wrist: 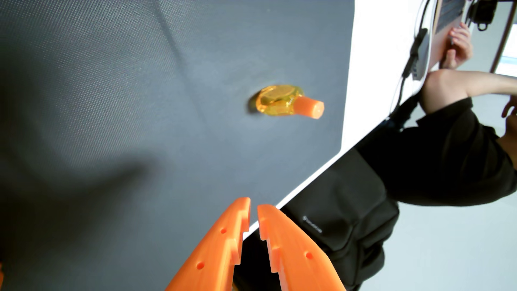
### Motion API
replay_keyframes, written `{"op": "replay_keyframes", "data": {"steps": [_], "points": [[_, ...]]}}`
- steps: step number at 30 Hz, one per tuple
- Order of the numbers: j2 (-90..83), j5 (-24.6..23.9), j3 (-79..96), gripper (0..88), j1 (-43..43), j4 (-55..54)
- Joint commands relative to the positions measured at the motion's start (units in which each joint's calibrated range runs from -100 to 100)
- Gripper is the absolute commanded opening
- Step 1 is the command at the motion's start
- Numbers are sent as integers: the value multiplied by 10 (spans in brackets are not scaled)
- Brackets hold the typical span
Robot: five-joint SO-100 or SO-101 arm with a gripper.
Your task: Grab the eyedrops
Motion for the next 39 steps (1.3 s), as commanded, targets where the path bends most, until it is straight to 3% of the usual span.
{"op": "replay_keyframes", "data": {"steps": [1, 16, 24, 29, 35, 39], "points": [[72, 7, -95, 10, -2, 23], [279, 67, -256, 10, -1, 32], [376, 61, -357, 10, 17, 85], [403, 21, -397, 10, 56, 90], [438, 24, -435, 10, 59, 89], [493, 53, -461, 10, 58, 77]]}}
